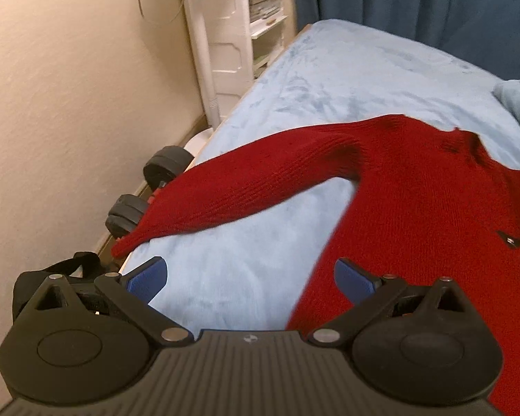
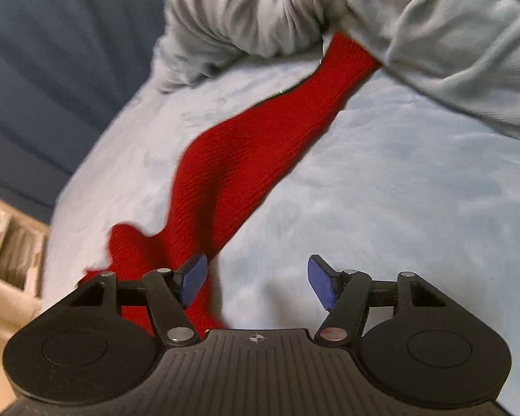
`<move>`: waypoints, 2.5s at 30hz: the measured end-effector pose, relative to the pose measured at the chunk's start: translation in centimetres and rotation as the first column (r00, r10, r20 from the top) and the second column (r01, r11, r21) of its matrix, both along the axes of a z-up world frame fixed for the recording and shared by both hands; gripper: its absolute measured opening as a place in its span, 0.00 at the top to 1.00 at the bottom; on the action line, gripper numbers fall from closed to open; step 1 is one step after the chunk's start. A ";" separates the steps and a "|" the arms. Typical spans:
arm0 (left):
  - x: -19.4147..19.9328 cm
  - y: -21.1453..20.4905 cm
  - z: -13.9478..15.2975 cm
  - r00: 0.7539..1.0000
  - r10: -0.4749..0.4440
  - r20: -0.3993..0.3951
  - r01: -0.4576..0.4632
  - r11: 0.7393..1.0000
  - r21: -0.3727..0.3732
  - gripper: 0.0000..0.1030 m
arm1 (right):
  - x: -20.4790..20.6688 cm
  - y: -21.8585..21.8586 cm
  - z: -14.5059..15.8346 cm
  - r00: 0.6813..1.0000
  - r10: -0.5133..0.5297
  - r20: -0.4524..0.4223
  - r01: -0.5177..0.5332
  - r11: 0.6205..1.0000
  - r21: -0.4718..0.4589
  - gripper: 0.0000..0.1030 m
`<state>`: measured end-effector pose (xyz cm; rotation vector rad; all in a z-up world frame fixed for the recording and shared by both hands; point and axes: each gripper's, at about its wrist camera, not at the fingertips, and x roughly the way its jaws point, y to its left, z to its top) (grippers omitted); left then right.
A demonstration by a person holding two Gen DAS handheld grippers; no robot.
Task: Fold small clothes
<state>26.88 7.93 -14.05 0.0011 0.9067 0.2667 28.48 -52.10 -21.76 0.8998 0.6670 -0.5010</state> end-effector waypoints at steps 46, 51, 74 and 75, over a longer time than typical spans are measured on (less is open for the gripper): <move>5.0 3.8 -5.2 0.985 0.173 -0.023 -0.174 0.983 -0.063 0.00 | 8.1 -5.9 -1.9 0.984 -0.115 -0.136 0.082 0.970 -0.230 0.29; 6.4 7.5 -6.1 0.965 0.261 -0.010 -0.254 0.931 -0.262 0.00 | 1.7 -2.1 1.5 0.999 -0.042 -0.031 0.035 0.983 -0.182 0.29; 16.9 21.3 -0.7 0.843 0.523 0.127 -0.389 0.755 -0.528 0.83 | -7.4 16.6 3.4 0.935 0.321 -0.151 -0.353 0.887 -0.298 0.34; 17.6 19.6 0.4 0.863 0.481 0.156 -0.357 0.797 -0.486 0.83 | -7.3 16.4 3.1 0.936 0.316 -0.154 -0.349 0.892 -0.287 0.34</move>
